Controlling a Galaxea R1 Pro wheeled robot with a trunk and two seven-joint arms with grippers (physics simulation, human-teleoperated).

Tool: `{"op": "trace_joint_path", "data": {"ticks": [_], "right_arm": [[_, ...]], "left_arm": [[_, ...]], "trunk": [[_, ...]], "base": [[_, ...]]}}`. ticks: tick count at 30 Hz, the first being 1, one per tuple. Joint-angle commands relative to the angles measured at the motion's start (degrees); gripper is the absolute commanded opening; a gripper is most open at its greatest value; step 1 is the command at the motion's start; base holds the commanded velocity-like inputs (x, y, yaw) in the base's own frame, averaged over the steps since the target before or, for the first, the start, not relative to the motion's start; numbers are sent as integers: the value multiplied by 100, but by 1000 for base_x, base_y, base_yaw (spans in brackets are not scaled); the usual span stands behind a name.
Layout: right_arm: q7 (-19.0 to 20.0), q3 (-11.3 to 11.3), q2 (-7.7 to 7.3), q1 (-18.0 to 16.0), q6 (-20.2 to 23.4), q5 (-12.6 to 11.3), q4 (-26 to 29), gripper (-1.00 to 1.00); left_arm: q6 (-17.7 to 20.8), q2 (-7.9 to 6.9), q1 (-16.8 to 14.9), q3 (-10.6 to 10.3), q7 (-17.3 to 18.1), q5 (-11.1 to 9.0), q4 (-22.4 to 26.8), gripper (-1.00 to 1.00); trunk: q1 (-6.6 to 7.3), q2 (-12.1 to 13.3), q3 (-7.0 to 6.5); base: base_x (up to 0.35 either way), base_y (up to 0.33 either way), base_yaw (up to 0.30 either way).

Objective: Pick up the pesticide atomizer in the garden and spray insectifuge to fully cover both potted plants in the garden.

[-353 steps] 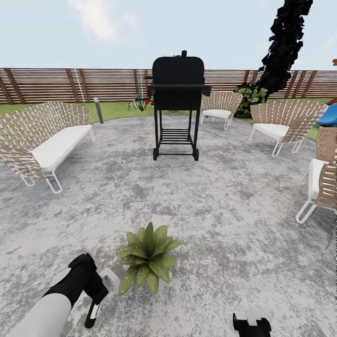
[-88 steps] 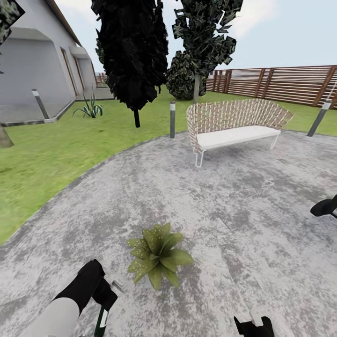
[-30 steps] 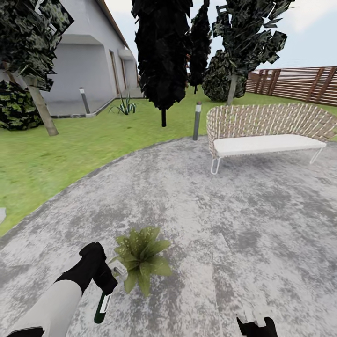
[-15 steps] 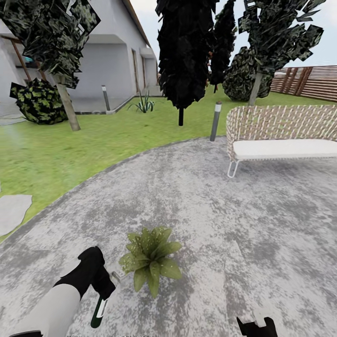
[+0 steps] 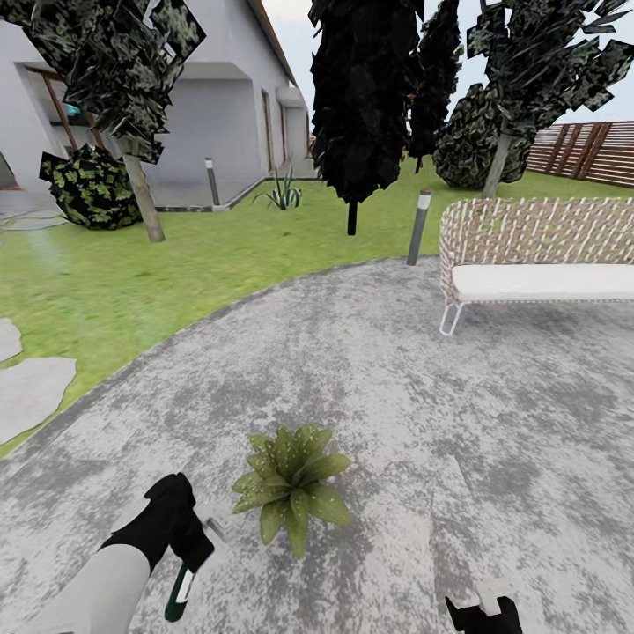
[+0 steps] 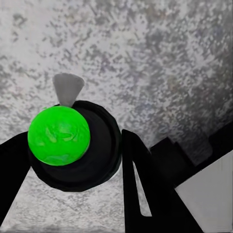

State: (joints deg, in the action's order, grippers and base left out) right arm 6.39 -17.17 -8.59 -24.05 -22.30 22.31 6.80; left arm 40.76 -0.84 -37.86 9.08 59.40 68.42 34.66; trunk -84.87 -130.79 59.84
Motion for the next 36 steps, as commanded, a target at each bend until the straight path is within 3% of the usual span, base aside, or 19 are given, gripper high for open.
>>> {"op": "trace_joint_path", "data": {"ticks": [1, 10, 21, 30, 36], "right_arm": [[35, -50, -1, -3, -19, 28, -3, 100], [32, -50, -2, -3, -18, 28, -3, 100], [30, -50, -11, -3, -20, 28, -3, 100], [35, -44, -9, -3, -19, 28, -3, 100], [36, -41, -3, -3, -20, 28, -3, 100]], "left_arm": [[37, 9, -2, 37, -40, 31, 7, -100], [37, 39, 7, 50, -121, 23, -3, -100], [37, 40, 7, 58, -121, 23, -3, -100], [37, 40, 7, 60, -124, 23, 5, -100], [37, 40, 7, 62, -129, 24, -2, -100]], "trunk": [[1, -2, 5], [1, -2, 5], [1, -2, 5], [1, -2, 5], [1, -2, 5]], "base": [[0, 0, 2], [6, -8, 173], [127, -219, 118], [-143, -241, 7], [-76, -63, 223]]}}
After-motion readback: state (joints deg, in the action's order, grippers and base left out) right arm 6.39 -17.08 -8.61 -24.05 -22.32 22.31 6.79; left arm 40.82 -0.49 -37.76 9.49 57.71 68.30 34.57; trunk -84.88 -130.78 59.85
